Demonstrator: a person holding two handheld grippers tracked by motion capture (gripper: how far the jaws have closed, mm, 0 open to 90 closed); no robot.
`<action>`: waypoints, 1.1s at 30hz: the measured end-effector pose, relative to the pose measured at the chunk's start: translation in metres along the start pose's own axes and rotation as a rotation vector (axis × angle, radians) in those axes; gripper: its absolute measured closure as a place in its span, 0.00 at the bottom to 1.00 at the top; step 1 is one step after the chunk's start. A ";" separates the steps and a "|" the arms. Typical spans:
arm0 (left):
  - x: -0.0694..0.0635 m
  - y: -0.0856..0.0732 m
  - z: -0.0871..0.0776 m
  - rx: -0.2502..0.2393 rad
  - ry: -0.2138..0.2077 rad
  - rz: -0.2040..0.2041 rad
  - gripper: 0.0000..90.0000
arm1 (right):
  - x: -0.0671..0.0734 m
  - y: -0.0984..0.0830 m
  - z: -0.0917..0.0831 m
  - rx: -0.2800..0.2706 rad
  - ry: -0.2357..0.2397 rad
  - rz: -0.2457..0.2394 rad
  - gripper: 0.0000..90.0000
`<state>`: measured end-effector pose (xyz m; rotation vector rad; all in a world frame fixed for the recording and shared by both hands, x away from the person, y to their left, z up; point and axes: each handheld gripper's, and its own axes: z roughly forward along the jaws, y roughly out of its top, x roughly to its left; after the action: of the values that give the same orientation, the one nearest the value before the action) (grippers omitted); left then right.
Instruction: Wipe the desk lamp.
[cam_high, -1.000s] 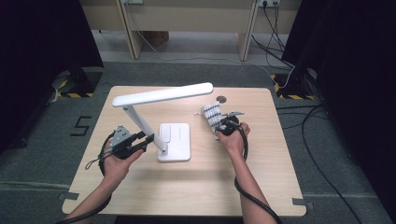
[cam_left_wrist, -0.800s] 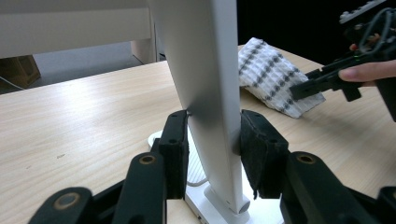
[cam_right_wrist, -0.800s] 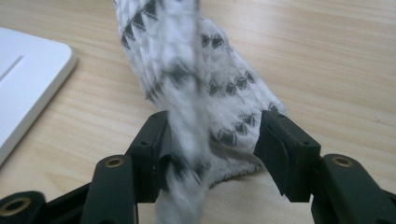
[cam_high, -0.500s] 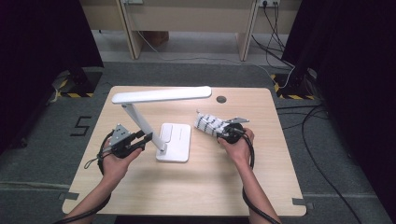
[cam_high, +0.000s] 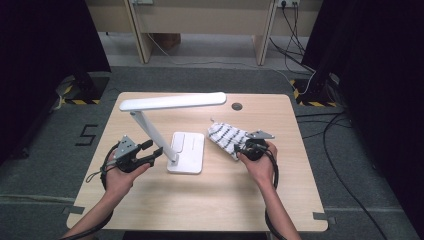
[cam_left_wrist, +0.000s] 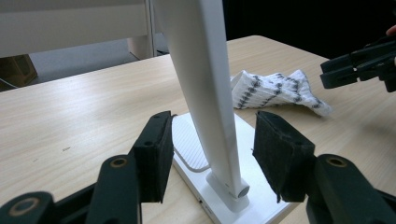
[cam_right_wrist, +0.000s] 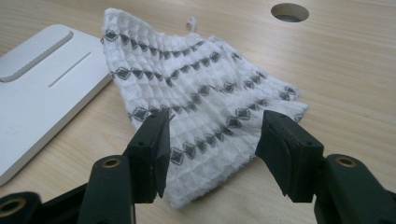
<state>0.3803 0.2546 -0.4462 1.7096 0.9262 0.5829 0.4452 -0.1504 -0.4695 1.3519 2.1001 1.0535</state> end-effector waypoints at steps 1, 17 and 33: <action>0.000 -0.001 0.000 0.000 -0.001 -0.001 0.51 | -0.001 -0.001 -0.001 -0.003 -0.003 -0.005 0.48; 0.009 -0.020 -0.009 0.021 0.015 -0.008 0.48 | -0.005 -0.021 -0.019 -0.044 -0.009 0.006 0.48; 0.019 -0.059 -0.011 0.047 0.030 0.010 0.46 | -0.001 -0.052 -0.038 -0.080 -0.027 -0.016 0.48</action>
<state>0.3653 0.2848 -0.4993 1.7525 0.9598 0.5983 0.3897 -0.1771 -0.4867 1.3022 2.0242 1.0950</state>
